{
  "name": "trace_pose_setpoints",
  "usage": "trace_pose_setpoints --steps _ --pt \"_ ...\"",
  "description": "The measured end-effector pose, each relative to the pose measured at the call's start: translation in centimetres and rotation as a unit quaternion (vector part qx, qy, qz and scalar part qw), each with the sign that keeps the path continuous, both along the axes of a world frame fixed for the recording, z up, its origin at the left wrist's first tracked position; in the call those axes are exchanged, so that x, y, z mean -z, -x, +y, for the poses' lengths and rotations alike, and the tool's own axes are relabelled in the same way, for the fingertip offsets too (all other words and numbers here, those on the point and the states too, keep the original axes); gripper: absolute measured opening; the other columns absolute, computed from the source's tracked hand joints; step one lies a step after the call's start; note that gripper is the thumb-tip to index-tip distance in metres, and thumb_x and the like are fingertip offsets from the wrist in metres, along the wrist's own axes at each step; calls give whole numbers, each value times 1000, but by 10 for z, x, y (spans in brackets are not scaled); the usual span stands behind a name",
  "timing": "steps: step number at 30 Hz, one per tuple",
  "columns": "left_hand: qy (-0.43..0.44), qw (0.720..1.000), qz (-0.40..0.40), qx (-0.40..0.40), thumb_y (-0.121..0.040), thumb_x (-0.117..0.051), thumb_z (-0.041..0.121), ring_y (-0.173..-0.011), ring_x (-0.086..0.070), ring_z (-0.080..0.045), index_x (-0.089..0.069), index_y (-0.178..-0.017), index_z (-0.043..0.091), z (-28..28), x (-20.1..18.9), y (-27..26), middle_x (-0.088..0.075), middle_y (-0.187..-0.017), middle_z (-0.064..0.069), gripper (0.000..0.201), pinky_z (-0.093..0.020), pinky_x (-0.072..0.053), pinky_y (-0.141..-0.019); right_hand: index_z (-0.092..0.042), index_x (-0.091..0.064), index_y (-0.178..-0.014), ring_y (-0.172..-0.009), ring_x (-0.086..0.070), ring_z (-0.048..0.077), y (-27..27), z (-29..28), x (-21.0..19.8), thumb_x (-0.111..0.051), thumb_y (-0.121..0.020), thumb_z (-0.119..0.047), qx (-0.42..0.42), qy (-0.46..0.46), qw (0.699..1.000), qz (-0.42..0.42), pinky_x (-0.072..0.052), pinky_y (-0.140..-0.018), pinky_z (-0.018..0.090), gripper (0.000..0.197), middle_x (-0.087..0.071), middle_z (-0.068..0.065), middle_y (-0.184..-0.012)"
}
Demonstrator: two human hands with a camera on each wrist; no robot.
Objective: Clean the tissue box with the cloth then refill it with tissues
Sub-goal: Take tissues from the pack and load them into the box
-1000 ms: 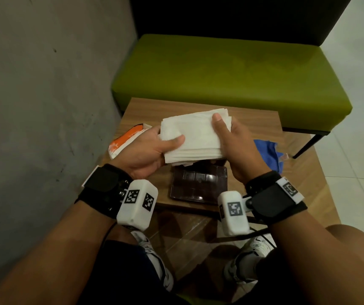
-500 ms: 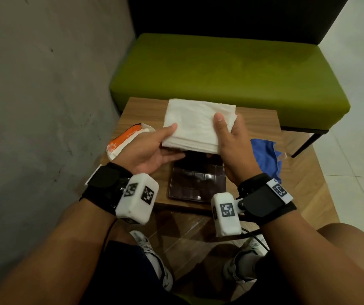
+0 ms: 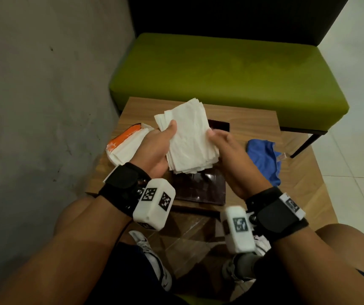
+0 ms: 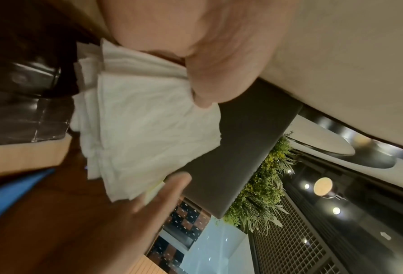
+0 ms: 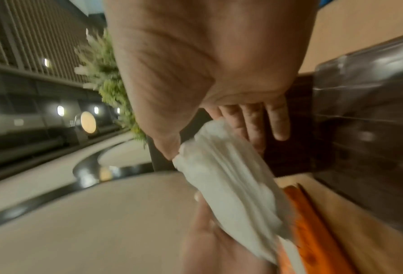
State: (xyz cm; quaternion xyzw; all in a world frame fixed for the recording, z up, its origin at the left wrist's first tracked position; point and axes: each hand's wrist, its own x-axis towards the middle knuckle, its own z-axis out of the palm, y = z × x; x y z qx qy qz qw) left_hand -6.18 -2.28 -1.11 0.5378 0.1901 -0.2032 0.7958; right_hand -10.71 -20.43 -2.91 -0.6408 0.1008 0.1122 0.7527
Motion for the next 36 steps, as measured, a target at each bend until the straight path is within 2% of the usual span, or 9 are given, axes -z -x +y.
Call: trace_pose_setpoints --steps 4,9,11,17,21,27,30,34,36 --pt "-31 998 -27 48 -111 -53 38 -111 -77 -26 -66 -132 9 -11 -1 10 -79 -122 -10 38 -46 -60 -100 -21 -57 -138 -115 -73 24 -20 12 -17 -46 -101 -69 -29 41 998 25 -59 -103 46 61 -74 1 -126" --pt "-68 995 -31 71 -110 -54 37 -105 -79 -24 -62 -137 8 -7 -8 8 -80 -119 -9 40 -40 -65 -84 -21 -56 -141 -116 -73 25 -33 11 -5 -54 -81 -85 -34 53 997 53 -57 -103 52 87 -73 2 -129" --pt "-72 988 -29 135 -110 -54 37 -112 -77 -26 -59 -140 9 2 -13 7 -78 -124 -9 42 -43 -64 -91 -24 -56 -144 -121 -71 24 -38 -1 -11 -65 -74 -89 -50 47 997 42 -56 -104 52 96 -71 0 -135" --pt "-130 929 -71 338 -110 -53 34 -117 -75 -28 -63 -134 13 6 -25 5 -77 -127 -10 34 -39 -64 -94 -17 -62 -134 -101 -73 21 -52 -20 -54 -69 -97 -49 -243 222 944 -18 -62 -80 33 50 -73 6 -121" --pt "-156 911 -73 376 -109 -56 27 -101 -79 -20 -66 -127 12 9 -28 -4 -80 -115 -6 26 -32 -65 -80 -4 -65 -128 -95 -76 31 -56 -29 -53 -66 -102 -37 -339 229 913 -6 -61 -81 42 42 -78 17 -114" --pt "-208 927 -58 308 -87 -82 27 -99 -80 -27 -63 -124 6 18 -26 -36 -82 -107 -11 47 -42 -65 -88 1 -67 -123 -88 -76 28 -64 -31 -34 -68 -99 -33 -221 136 965 28 -63 -70 38 42 -78 18 -109" --pt "-105 967 -6 234 -85 -86 17 -116 -70 -31 -66 -129 0 30 -17 -51 -74 -127 -26 51 -40 -59 -93 -3 -66 -128 -107 -76 34 -74 -31 -19 -67 -103 -30 -73 72 994 43 -63 -86 44 37 -78 14 -115" --pt "-100 988 -4 120 -94 -72 -2 -90 -79 -23 -71 -121 -1 18 -9 -62 -80 -110 -17 27 -34 -68 -75 -7 -60 -131 -94 -76 22 -87 -25 -8 -62 -106 -30 56 57 996 46 -61 -65 30 34 -76 9 -118" --pt "-137 988 -16 73 -91 -75 -6 -85 -78 -22 -71 -112 1 5 -5 -71 -80 -104 -17 22 -32 -67 -68 -7 -60 -127 -100 -75 28 -92 -27 -5 -62 -106 -36 73 102 991 43 -63 -76 39 36 -74 9 -116"
